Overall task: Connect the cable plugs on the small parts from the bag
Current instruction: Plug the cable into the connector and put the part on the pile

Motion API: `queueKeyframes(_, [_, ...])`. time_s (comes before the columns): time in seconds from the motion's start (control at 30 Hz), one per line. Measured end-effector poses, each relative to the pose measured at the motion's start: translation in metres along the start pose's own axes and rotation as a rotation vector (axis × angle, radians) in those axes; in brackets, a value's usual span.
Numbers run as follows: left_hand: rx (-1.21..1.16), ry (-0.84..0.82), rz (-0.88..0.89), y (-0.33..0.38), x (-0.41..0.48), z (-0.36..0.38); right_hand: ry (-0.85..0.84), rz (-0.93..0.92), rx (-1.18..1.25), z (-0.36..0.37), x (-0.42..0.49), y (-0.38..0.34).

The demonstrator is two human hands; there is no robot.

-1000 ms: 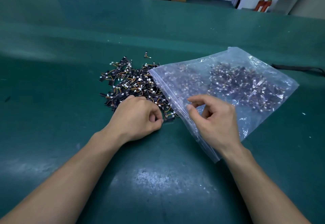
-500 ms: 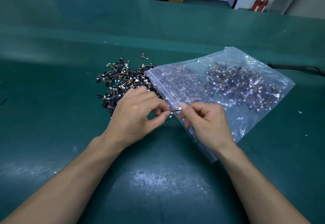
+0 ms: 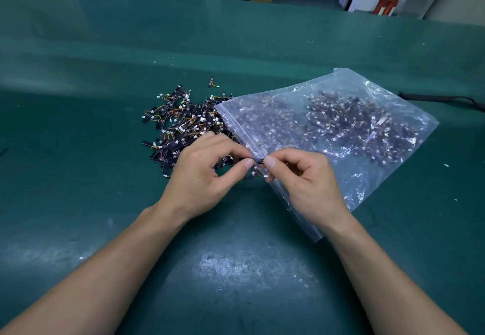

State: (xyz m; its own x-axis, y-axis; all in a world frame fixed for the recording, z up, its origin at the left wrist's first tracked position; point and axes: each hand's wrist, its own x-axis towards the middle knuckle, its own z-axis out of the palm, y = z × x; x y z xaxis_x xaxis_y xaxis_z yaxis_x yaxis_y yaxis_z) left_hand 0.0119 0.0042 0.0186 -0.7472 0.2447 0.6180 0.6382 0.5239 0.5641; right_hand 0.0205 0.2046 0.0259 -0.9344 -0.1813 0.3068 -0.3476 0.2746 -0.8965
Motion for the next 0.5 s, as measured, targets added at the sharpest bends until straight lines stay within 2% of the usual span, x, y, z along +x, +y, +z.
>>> queueKeyframes(0.13, [0.000,0.025,0.015,-0.0010,0.0002,0.0006,0.018,-0.034,-0.100,0.0006,-0.0024,0.0040])
queueKeyframes(0.3, [0.039,0.004,0.063,-0.0013,0.0010,-0.0006,0.091,-0.171,-0.222,0.0018,-0.0024,0.0046])
queueKeyframes(0.5, [0.019,0.018,0.078,0.0008,-0.0002,0.0000,0.122,-0.277,-0.280,0.0010,-0.0027,0.0042])
